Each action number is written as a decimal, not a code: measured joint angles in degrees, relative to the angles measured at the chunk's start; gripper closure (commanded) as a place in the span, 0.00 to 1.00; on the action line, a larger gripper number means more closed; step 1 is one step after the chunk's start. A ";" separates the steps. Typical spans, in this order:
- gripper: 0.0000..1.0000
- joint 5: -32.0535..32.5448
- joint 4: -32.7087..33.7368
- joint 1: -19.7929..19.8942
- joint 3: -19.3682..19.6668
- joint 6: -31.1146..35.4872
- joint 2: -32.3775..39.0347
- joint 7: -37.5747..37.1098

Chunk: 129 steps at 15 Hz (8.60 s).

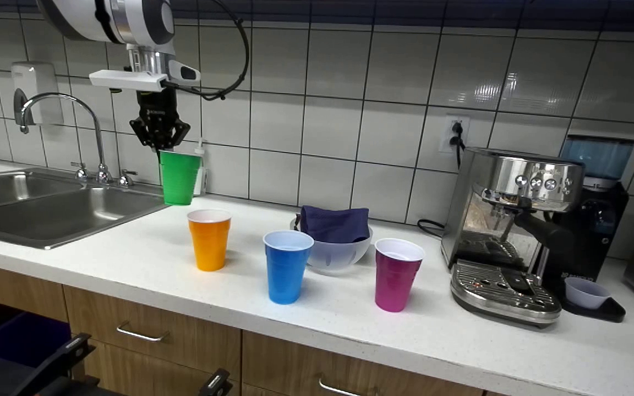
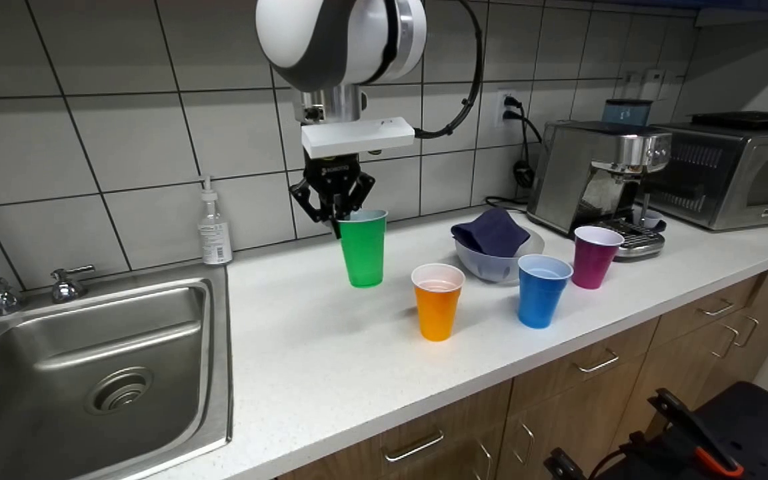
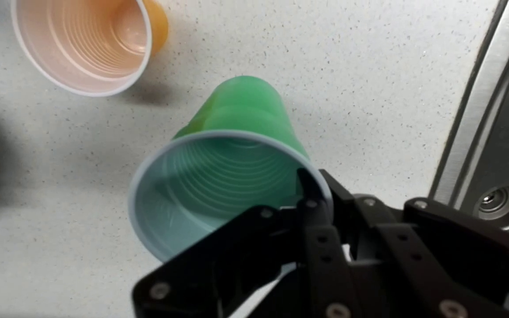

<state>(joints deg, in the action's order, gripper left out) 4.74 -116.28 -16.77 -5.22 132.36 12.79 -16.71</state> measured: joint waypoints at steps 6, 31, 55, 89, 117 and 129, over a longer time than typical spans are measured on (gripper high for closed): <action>0.99 0.00 -3.02 2.22 0.48 0.58 -2.84 -2.11; 0.99 4.33 -17.06 8.84 0.95 10.38 -15.10 -4.97; 0.99 1.98 -21.93 8.85 0.44 11.31 -15.08 0.51; 0.00 1.18 -21.57 10.26 1.75 11.96 -11.86 2.34; 0.00 3.67 -28.32 18.95 10.39 11.79 -11.81 0.82; 0.00 3.90 -28.13 19.59 11.69 11.86 -8.68 -1.62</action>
<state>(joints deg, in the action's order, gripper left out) 8.64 -144.41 2.82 6.47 144.22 4.11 -18.33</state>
